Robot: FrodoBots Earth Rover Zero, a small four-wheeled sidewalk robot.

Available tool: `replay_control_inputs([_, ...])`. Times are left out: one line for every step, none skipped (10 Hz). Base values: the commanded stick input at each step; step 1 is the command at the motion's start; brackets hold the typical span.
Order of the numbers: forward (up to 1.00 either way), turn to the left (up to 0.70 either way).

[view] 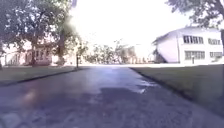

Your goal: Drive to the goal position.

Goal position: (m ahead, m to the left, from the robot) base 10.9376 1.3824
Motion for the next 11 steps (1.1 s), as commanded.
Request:
replay_control_inputs([0.50,0.00])
replay_control_inputs([0.50,0.00])
replay_control_inputs([0.50,0.00])
replay_control_inputs([0.50,0.00])
replay_control_inputs([0.50,0.00])
replay_control_inputs([0.50,0.00])
replay_control_inputs([0.50,0.00])
replay_control_inputs([0.50,0.00])
replay_control_inputs([0.50,0.00])
replay_control_inputs([0.50,0.00])
replay_control_inputs([0.50,0.00])
